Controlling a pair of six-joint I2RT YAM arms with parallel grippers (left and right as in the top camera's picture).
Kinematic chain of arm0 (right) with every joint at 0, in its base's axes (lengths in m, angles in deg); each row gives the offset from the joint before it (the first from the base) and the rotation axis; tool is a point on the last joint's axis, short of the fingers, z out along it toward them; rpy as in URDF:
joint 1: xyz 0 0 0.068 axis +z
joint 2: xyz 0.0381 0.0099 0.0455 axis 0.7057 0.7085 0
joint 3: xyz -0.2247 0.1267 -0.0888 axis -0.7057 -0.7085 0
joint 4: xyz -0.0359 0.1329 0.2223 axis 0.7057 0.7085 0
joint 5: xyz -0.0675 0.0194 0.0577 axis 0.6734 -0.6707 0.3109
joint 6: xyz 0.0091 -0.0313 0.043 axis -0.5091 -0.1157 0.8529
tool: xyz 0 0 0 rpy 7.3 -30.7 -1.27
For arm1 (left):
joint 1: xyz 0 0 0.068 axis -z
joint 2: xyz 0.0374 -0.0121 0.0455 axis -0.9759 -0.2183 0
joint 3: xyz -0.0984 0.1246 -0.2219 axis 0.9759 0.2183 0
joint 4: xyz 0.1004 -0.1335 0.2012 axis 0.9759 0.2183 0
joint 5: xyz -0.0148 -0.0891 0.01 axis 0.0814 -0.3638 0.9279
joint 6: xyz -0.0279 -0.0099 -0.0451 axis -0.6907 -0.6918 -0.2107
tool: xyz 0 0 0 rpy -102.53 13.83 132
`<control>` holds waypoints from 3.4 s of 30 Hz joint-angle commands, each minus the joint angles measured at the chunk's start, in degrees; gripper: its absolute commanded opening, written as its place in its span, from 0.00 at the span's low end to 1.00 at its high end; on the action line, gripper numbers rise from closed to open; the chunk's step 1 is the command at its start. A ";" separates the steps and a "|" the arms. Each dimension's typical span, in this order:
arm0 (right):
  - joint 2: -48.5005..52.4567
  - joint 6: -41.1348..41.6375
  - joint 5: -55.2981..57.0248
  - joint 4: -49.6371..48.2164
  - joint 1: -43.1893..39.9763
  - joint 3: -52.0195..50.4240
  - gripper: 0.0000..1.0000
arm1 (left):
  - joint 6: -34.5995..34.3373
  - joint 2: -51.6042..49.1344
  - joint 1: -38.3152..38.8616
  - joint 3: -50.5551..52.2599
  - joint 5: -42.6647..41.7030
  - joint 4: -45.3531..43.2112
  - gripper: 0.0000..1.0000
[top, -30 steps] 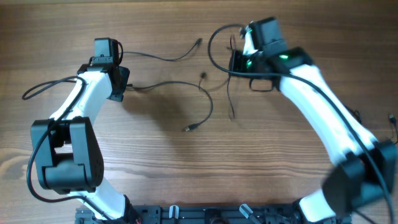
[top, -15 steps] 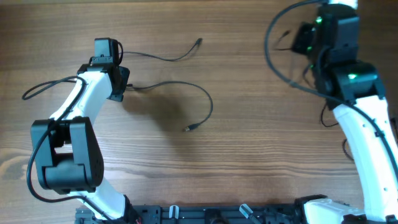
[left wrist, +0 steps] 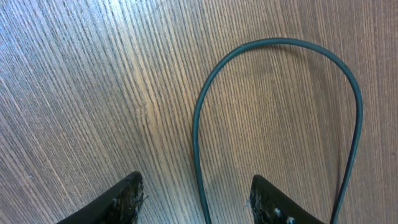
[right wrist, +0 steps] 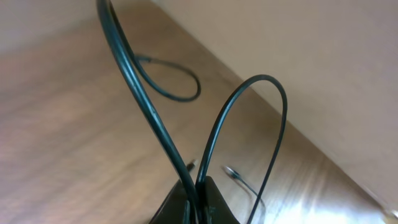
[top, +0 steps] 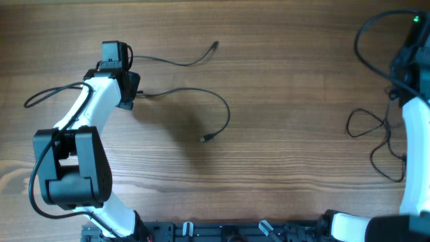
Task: Untangle cables
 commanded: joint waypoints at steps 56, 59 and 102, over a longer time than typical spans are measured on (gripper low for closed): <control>21.99 11.19 -56.28 -2.51 11.04 0.39 1.00 | 34.01 -0.02 3.37 -0.11 -14.23 -4.15 0.44; 21.99 11.28 -56.17 -2.47 11.82 0.39 1.00 | 33.70 -0.02 4.55 -1.64 -17.68 -2.49 0.45; 21.99 11.23 -56.15 -2.49 11.85 0.39 1.00 | 31.56 -28.89 17.44 -31.26 -5.66 -6.56 0.04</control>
